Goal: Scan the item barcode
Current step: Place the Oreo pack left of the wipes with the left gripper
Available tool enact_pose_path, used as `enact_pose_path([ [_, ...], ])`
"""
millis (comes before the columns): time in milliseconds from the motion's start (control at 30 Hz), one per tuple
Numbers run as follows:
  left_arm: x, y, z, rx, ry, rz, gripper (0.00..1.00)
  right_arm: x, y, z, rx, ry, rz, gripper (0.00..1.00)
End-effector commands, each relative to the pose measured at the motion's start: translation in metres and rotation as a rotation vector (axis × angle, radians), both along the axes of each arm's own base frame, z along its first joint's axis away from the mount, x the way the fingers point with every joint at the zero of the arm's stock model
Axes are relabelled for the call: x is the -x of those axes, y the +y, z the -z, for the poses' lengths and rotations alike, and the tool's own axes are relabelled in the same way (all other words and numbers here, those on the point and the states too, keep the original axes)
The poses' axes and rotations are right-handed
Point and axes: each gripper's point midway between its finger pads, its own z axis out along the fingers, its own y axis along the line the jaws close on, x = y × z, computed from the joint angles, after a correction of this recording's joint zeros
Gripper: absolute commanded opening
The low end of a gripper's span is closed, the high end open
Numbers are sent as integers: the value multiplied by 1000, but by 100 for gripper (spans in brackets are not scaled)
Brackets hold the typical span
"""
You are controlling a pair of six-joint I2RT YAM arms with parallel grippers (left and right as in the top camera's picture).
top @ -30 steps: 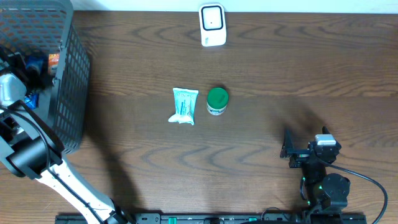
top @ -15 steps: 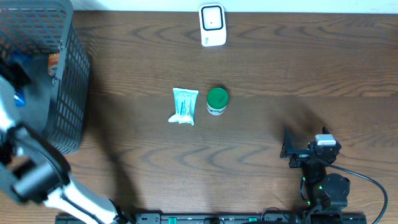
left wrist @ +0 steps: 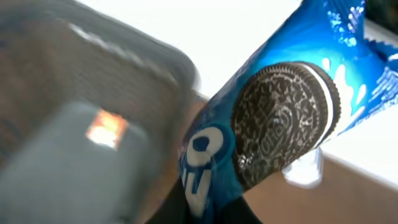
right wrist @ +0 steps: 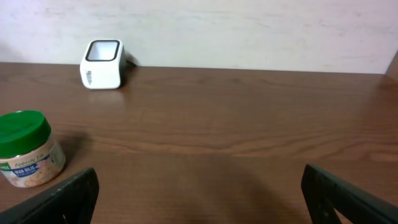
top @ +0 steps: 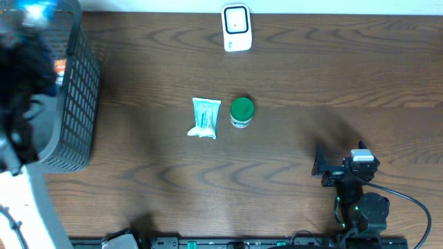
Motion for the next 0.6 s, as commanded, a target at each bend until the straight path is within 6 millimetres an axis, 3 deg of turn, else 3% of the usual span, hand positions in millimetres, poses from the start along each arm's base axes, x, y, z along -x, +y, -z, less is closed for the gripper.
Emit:
enact_pose_path([
  [0,-21,-55,56,45,164,190,8,0,1,2,-6,4,-4,99],
  [133,-31,-100,122,34,349,307,7,0,1,2,-6,4,-4,99],
  [267,-33,-122,189,38,533,344,7,0,1,2,-6,4,-4,99],
  [300,-31,-130,216,45,607,363,8,0,1,2,-6,4,-4,99],
  [433,-25,-135,279,60,766,374,7,0,1,2,-6,4,-4,99],
  [567,-18,-127,321,36,884,342,7,0,1,2,-6,4,-4,99],
])
